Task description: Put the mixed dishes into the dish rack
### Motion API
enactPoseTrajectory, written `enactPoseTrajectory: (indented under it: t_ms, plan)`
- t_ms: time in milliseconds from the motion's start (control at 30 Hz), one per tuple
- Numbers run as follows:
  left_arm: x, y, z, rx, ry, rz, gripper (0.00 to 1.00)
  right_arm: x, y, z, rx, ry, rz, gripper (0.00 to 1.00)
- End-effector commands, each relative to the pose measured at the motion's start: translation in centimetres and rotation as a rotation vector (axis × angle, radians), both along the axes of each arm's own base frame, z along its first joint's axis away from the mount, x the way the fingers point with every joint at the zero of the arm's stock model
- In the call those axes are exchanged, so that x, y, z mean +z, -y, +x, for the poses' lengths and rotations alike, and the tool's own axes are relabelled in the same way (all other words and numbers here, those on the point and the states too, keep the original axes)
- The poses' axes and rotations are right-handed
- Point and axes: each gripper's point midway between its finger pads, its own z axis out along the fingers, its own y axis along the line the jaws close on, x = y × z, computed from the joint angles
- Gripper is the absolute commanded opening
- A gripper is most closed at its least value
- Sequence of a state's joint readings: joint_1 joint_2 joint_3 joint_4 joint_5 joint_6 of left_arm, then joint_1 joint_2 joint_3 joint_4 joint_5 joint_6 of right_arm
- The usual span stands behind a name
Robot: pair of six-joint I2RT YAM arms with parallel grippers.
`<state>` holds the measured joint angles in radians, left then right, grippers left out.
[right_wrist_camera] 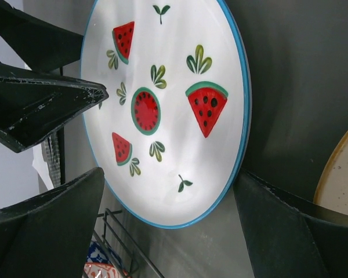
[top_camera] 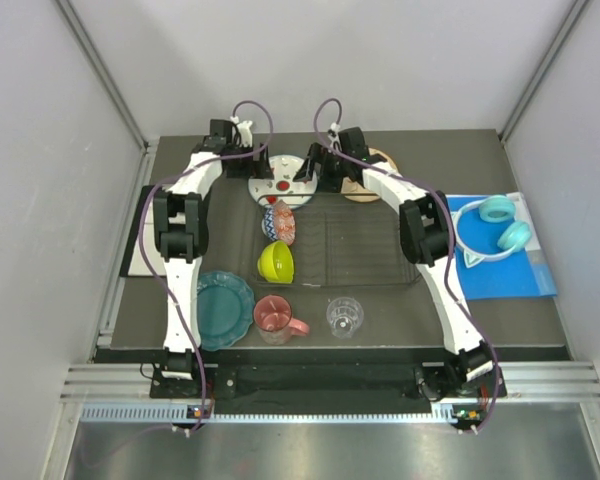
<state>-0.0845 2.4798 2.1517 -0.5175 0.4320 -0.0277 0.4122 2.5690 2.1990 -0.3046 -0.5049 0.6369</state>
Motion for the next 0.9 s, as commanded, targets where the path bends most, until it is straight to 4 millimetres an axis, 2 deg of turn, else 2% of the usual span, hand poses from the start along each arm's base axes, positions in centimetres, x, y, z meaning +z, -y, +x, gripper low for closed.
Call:
enactPoseTrajectory:
  t_ms: [0,200,300,433,467,667,867]
  plan:
    - [-1.0,0.3,0.3,-0.007,0.004,-0.027,0.96,-2.9,0.5,-0.2,-0.008,-0.034,-0.046,0.91]
    - [-1.7,1.3,-0.3,-0.033,-0.017,-0.063,0.90,-5.2,0.1,-1.2,-0.007,-0.091,-0.021,0.83]
    - [-1.7,2.4,-1.0,-0.065,-0.025,-0.076,0.84,-5.1,-0.8,-1.2,-0.006,-0.102,0.041,0.77]
    - [-1.8,3.3,-1.5,-0.092,-0.029,-0.082,0.77,-4.2,-2.0,-0.9,-0.007,-0.099,0.115,0.69]
    - [-1.6,3.5,-1.5,-0.097,-0.027,-0.082,0.72,-4.2,-2.2,-0.8,-0.006,-0.096,0.121,0.67]
    - [-0.5,4.3,-1.7,-0.117,-0.026,-0.121,0.51,-3.4,-3.2,-0.7,-0.008,-0.077,0.142,0.42]
    - [1.9,5.6,-2.3,-0.150,-0.039,-0.207,0.48,-1.7,-4.3,-0.8,0.007,-0.046,0.176,0.37]
